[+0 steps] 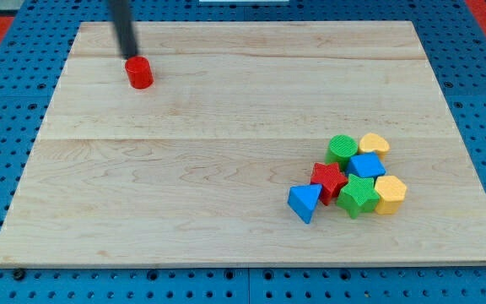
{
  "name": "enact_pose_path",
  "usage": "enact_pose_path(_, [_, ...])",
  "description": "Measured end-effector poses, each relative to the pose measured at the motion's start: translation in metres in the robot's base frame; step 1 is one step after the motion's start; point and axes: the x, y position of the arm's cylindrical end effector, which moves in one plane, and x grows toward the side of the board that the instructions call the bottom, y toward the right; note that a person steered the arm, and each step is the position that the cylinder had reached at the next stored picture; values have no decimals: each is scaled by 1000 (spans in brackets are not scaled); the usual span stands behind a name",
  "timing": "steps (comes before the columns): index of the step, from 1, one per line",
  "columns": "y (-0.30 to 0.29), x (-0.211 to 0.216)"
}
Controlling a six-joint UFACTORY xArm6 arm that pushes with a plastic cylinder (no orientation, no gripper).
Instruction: Place the red circle close to the center of board
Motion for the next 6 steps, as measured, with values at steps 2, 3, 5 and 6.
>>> enact_pose_path(2, [37, 38])
enact_pose_path(3, [33, 26])
enact_pose_path(5, [185, 111])
enact_pose_path(6, [139, 84])
